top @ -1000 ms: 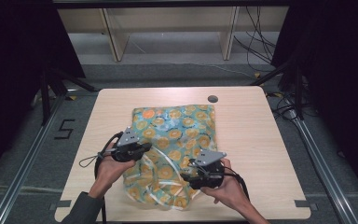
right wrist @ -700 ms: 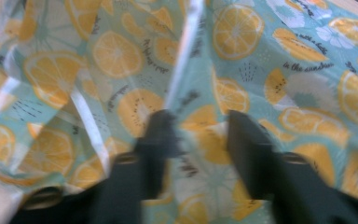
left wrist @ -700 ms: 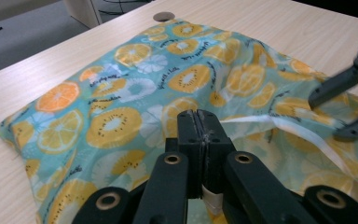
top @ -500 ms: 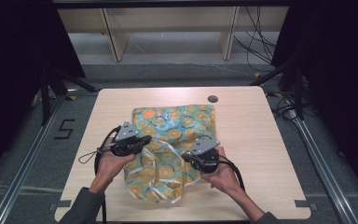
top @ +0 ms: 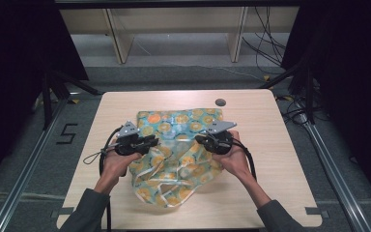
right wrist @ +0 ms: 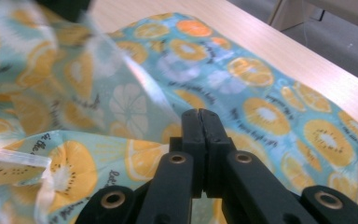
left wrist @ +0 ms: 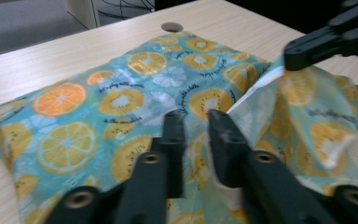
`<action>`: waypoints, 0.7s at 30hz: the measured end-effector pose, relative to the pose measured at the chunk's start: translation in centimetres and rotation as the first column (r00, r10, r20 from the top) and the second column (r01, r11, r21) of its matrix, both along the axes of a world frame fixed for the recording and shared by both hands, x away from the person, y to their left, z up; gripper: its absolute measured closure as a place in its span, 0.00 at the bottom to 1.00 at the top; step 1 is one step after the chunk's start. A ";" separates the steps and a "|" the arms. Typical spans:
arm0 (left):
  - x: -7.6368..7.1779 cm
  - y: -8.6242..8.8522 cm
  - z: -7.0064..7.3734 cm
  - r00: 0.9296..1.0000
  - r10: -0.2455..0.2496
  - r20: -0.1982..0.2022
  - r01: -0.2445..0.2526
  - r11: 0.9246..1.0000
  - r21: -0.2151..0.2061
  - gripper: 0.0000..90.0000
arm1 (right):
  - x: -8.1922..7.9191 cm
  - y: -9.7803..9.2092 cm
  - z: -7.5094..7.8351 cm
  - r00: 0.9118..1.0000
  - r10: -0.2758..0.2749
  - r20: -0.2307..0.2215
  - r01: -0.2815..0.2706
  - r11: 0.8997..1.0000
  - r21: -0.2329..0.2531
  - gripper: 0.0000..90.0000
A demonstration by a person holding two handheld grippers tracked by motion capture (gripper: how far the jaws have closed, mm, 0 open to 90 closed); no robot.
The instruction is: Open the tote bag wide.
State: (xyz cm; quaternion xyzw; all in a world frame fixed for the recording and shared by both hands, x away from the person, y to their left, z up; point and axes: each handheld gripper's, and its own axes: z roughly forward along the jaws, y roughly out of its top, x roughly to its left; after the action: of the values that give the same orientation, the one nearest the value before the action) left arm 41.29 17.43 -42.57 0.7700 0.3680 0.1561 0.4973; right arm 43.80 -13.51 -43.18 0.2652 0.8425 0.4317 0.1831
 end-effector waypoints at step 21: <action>-7.6 -0.6 2.5 0.997 -0.080 -0.016 0.081 0.990 0.114 0.29 | 3.4 -0.2 0.1 0.997 -0.074 -0.028 0.073 0.997 -0.038 1.00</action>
State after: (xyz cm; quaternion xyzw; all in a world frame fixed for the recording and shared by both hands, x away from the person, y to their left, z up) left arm 33.73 16.84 -40.06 0.8123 0.3300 0.1523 0.4562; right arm 47.24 -13.68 -43.11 0.2991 0.8425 0.4051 0.1911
